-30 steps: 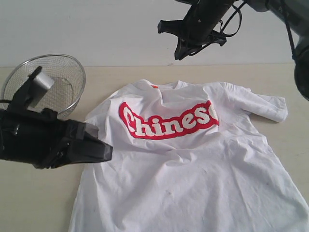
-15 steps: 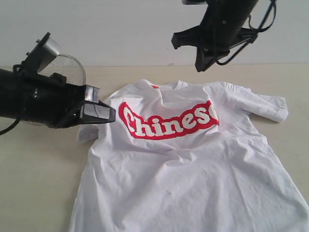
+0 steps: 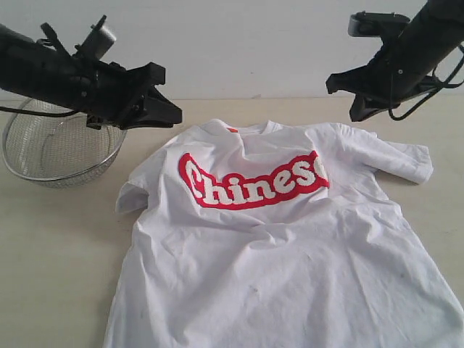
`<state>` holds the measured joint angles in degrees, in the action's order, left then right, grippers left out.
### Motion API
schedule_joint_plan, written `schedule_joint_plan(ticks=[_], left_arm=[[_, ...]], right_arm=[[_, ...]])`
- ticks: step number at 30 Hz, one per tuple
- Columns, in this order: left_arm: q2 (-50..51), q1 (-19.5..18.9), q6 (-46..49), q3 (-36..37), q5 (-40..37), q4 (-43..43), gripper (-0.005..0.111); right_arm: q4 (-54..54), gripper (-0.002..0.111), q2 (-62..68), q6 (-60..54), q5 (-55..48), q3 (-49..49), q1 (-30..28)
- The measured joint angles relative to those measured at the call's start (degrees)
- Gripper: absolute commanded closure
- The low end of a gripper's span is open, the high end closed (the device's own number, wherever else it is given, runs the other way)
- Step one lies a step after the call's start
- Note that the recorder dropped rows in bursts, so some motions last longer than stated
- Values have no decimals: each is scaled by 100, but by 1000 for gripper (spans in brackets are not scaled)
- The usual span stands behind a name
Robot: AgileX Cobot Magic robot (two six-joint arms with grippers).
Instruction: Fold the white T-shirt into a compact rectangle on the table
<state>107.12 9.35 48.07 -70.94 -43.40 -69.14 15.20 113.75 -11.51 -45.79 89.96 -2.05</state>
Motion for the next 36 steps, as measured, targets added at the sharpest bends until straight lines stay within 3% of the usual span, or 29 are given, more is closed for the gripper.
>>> schedule_joint_plan(ticks=[8, 18, 36], left_arm=[[752, -71, -317, -539, -396, 406, 88], [768, -71, -163, -560, -375, 460, 88], [768, -71, -97, -560, -355, 593, 88]], right_arm=[[187, 108, 1362, -184, -340, 1197, -592], [331, 108, 1697, -468, -552, 1440, -1450], [320, 108, 2236, -490, -239, 1504, -1475]])
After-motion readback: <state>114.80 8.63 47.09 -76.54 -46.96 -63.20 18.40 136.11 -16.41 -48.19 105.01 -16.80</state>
